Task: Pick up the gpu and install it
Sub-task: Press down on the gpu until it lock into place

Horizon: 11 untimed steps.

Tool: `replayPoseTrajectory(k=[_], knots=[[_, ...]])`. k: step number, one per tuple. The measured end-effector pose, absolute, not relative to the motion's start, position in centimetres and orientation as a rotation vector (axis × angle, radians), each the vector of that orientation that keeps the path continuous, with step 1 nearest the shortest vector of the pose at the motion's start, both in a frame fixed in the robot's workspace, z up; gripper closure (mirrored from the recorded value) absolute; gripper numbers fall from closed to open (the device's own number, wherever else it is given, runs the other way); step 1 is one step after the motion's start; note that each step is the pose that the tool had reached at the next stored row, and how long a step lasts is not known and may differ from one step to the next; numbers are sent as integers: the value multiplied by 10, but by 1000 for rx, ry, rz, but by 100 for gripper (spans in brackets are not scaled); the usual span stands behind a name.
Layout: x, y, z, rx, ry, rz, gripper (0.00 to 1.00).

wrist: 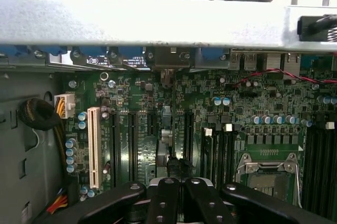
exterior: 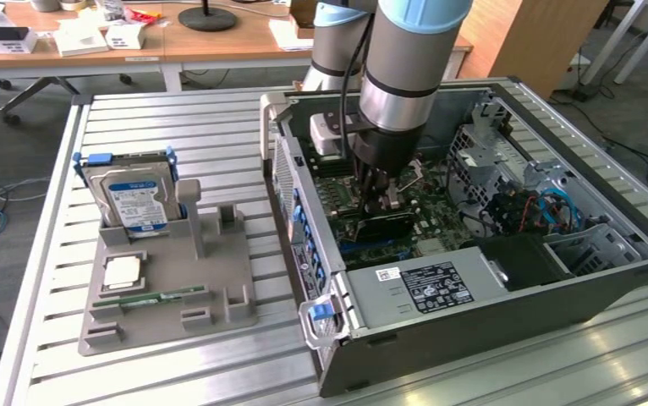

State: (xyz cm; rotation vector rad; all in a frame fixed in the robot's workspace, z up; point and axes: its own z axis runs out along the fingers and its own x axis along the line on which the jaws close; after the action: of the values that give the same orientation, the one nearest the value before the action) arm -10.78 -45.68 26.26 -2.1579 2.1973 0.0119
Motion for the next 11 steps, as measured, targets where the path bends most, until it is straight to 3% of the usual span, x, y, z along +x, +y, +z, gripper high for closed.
replayPoseTrajectory(k=[11], knots=[[-108, -457, 263, -2159, 2199, 11, 89]])
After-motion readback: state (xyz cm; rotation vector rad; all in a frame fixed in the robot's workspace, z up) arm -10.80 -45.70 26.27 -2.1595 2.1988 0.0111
